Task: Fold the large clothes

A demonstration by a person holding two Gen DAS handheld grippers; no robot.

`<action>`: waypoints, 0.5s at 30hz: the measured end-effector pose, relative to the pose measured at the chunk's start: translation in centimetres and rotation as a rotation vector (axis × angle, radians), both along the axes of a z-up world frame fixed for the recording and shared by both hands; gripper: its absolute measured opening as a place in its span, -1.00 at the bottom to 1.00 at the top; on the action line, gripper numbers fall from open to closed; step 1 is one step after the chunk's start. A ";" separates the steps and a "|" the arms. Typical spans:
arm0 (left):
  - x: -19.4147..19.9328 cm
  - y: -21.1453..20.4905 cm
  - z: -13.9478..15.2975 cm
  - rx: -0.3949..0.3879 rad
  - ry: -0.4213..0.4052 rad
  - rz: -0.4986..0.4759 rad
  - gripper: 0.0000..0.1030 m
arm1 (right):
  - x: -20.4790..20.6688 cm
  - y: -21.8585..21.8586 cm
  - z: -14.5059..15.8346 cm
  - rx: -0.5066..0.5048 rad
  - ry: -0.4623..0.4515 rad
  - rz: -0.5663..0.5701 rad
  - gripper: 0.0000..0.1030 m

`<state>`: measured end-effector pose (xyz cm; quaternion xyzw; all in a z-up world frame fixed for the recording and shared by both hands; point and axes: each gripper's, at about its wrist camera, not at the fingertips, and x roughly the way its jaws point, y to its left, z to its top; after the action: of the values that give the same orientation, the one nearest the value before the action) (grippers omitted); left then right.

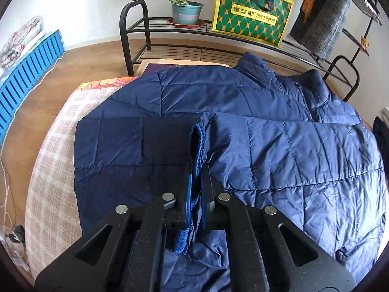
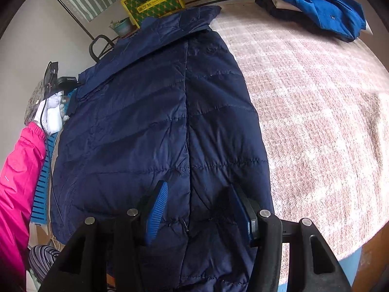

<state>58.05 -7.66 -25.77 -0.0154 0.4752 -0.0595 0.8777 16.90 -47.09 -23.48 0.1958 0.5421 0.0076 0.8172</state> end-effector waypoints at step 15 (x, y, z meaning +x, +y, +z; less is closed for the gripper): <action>-3.4 5.3 4.6 -0.043 -0.051 0.086 -0.10 | -1.4 -1.0 2.3 -0.041 -0.043 -0.014 0.08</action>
<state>54.61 -2.40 -21.14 -0.0532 0.4502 -0.0323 0.8907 15.51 -48.07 -21.19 0.1827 0.5232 -0.0048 0.8324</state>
